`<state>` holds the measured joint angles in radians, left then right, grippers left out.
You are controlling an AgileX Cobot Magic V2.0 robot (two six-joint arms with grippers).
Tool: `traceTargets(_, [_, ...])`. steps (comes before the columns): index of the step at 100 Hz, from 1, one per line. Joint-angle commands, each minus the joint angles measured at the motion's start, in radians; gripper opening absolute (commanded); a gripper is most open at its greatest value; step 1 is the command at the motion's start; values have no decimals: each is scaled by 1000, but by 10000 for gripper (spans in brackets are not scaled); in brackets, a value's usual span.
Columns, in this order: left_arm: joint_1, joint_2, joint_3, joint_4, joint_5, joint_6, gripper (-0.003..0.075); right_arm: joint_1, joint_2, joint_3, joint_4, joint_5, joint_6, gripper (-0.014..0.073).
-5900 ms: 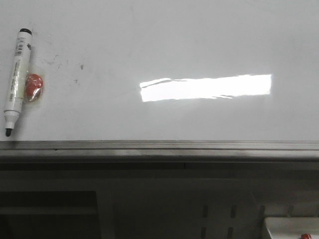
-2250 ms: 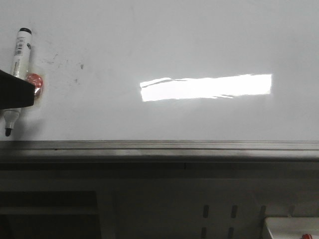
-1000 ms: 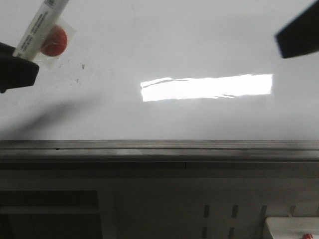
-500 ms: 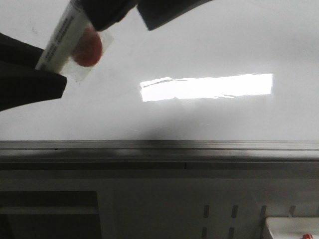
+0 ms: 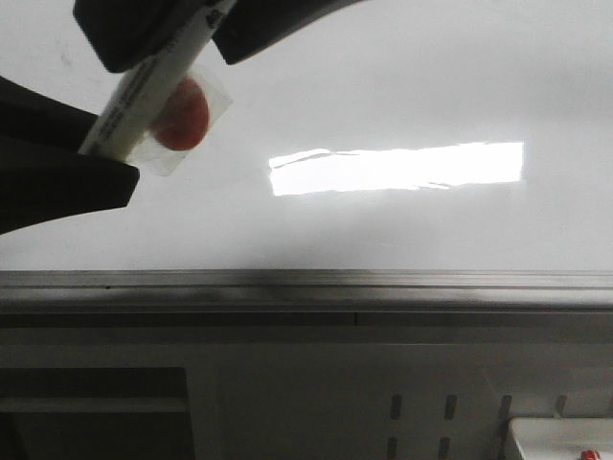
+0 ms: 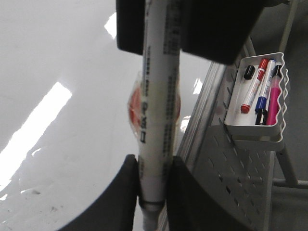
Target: Write number 4 on whiteboard
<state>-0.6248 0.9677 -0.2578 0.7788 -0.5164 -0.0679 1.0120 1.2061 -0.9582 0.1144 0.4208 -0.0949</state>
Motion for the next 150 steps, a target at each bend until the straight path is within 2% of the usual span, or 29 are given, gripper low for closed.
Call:
traceTargets(1, [-3,-7,-24,-16,-75,-6,-20,1,-7,-35,-8,-75,-14,362])
traceTargets(15, [-3,-7,-24,-12,-75,-6,-20,1,5,-35,-8,-73,-14,361])
traceTargets(22, [-3,-7,-24,-12,-75,-6,-20,1,5,-35,-8,-73,-14,323])
traceTargets(34, [-3,-7,-24,-7,-75,-6,-20,-1,5,-35,-8,-65,-14,150])
traceTargets(46, [-3,-7,-24,-5,-75,-6,-20,-1,5,-35,-8,-63,-14,-75])
traceTargets(64, [0,-7,-24,-5,-75,-4,-15,-1,5,-35,-10,-66,-14,-64])
traceTargets(69, [0,-9,-26,-9,-75,-4,16,-1,5,-35,-10,-66,-14,-64])
traceTargets(76, [0,-11,-26,-14,-76,-4,130,-1,5,-35,-10,-66,-14,-64])
traceTargets(86, [0,-30,-26,-51,-74,-4,357,-1,5,-35,-10,-66,-14,-64])
traceTargets(93, [0,-52,-26,-115,-53,-4,442,-1,5,-35,-10,-67,-14,-64])
traceTargets(110, [0,-159,-26,-167,112,-4,447,-49,5,-99,-10,-11,-9,-64])
traceTargets(129, [0,-324,-26,-322,312,-4,447,-146,16,-223,-15,81,-9,-64])
traceTargets(150, [0,-435,-26,-376,401,-4,438,-173,110,-333,-114,127,-9,-64])
